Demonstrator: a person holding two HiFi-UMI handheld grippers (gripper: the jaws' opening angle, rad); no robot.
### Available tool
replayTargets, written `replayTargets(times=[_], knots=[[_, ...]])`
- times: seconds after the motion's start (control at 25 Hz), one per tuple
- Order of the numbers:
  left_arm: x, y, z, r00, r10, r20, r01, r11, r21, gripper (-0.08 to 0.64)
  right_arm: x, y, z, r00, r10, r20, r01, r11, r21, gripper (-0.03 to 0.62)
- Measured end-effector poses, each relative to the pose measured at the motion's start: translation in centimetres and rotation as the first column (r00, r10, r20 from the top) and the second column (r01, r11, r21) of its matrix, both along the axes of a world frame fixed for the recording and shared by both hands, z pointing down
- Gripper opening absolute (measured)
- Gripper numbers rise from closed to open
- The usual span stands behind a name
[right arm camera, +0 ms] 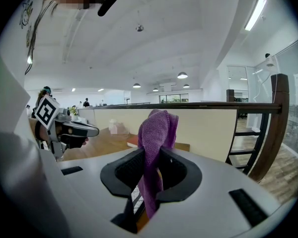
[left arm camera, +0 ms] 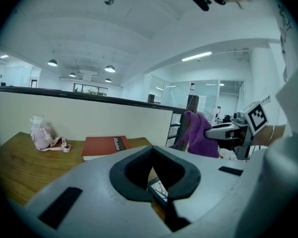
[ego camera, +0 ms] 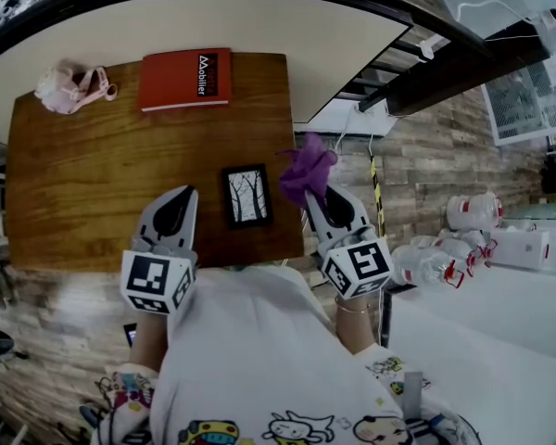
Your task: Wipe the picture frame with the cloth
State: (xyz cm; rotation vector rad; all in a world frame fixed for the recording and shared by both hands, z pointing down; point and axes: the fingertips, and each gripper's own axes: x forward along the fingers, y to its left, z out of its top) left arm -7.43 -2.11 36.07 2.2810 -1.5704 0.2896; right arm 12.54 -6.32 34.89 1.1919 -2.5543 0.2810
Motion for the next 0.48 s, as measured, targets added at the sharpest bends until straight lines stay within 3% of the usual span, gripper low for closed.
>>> replayTargets(times=[0.48], knots=[[-0.11,0.02,0.17,1.0,0.005,-0.004,-0.005,1.0,0.022,0.003,0.01,0.2,0.13,1.0,0.012,-0.009,-0.013,1.0,-0.008,0.064]])
